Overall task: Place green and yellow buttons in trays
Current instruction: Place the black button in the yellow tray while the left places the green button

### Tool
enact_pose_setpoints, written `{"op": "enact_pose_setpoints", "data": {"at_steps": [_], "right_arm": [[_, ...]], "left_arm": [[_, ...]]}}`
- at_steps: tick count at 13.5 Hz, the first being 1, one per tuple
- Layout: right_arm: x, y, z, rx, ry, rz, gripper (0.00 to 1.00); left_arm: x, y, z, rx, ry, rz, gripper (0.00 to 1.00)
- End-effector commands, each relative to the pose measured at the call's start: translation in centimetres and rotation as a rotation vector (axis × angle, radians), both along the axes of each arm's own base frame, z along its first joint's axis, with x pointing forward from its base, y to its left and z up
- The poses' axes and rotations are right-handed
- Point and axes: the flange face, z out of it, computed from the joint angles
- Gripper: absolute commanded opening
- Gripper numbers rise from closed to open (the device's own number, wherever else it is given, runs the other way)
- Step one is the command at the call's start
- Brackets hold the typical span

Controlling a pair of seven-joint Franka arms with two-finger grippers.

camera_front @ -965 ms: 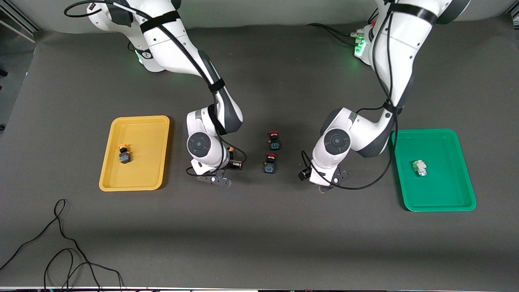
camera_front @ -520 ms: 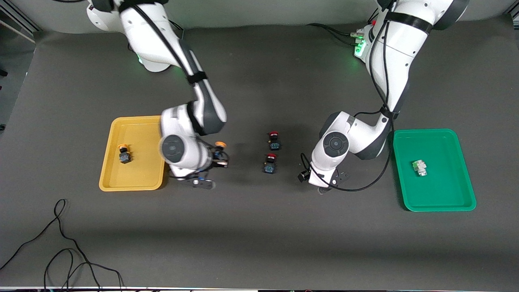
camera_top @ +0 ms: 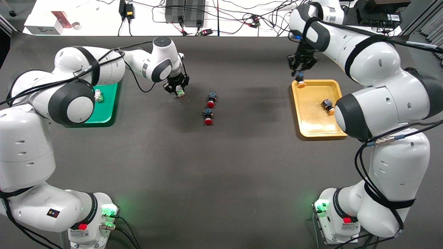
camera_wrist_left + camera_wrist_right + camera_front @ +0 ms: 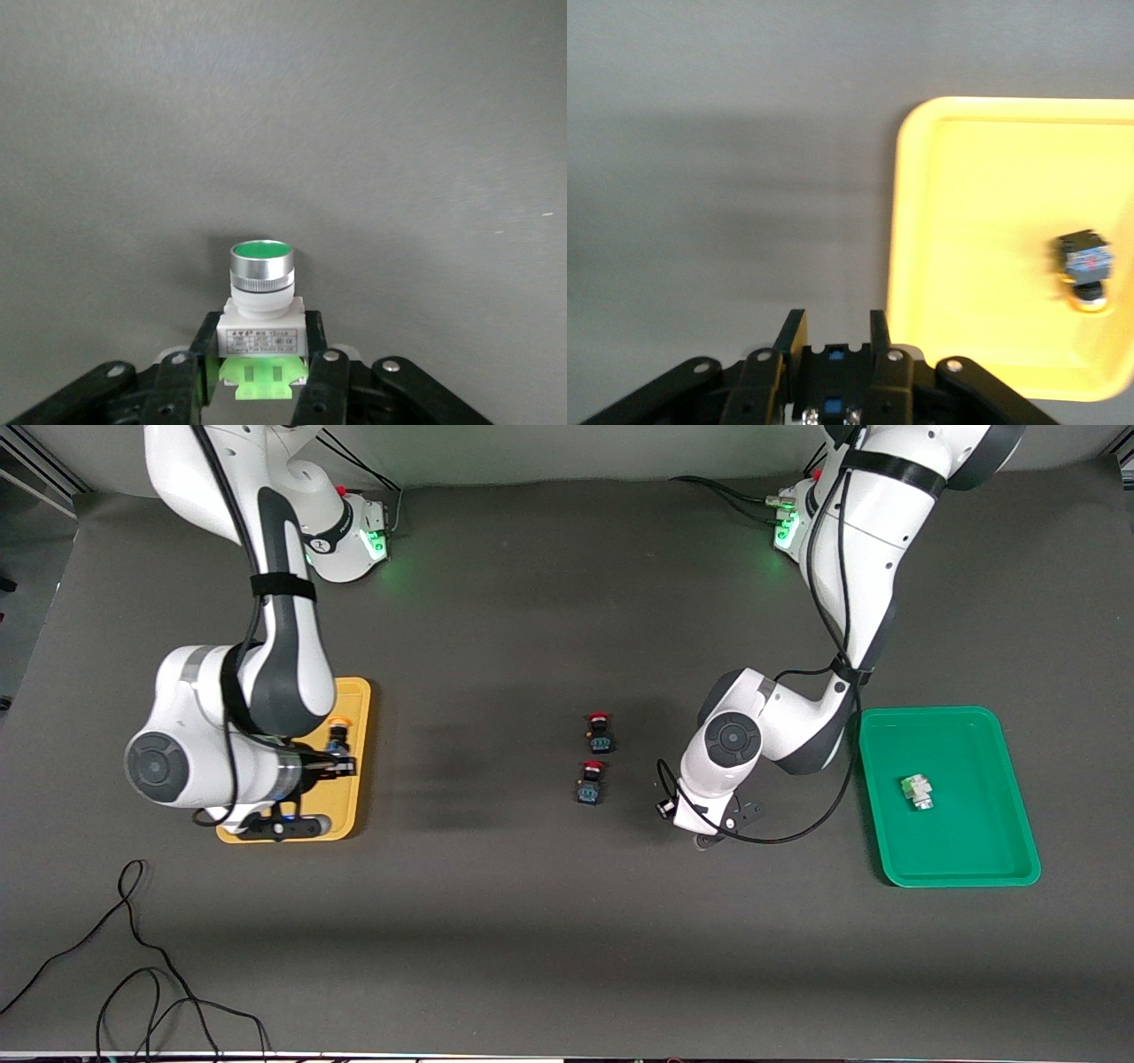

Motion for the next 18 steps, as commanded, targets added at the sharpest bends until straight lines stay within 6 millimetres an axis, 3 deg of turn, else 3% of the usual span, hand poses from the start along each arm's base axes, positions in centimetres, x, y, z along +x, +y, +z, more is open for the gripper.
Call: {"op": "enact_pose_setpoints", "data": {"at_steps": [1,3,5,7,9,10,13,15,17,18], "right_arm": [[-0.6,-3.1,-0.9,-0.007,-0.003,0.078,0.00],[-0.9,-6.8,-2.5,0.005,-0.020,0.121,0.00],[-2.4,-10.4,-5.7,0.013,-0.037,0.148,0.00],[-3.9,-12.5,-8.7,-0.018,-0.080,0.172,0.00],[-5.1,-13.7,-10.9,-0.019,-0.103,0.153,0.00],[-5.7,-13.8,-11.9,-0.002,-0.119,0.145,0.00],[-6.2,-13.1,-14.3,0.048,-0.134,0.104,0.00],[-6.1,-12.2,-15.5,0.034,-0.146,0.111,0.00],[-6.1,-11.3,-16.4,0.033,-0.156,0.113,0.00],[-6.1,-11.0,-16.7,0.038,-0.156,0.110,0.30]], "left_arm": [[-0.8,0.0,8.7,0.054,0.010,-0.010,0.19],[-2.4,-0.2,14.8,0.074,0.020,-0.080,0.18],[-3.3,1.9,19.6,0.096,0.054,-0.181,0.17],[-2.5,8.2,23.5,0.094,0.094,-0.314,0.17],[-1.4,16.6,26.0,0.085,0.139,-0.454,0.17],[-0.8,21.9,26.9,0.074,0.154,-0.510,0.17],[0.2,35.5,27.2,0.051,0.150,-0.634,0.17],[0.1,41.3,25.1,0.056,0.160,-0.648,0.17],[-0.6,44.4,21.1,0.080,0.137,-0.633,0.17],[-1.4,45.3,18.4,0.080,0.124,-0.621,0.17]]}}
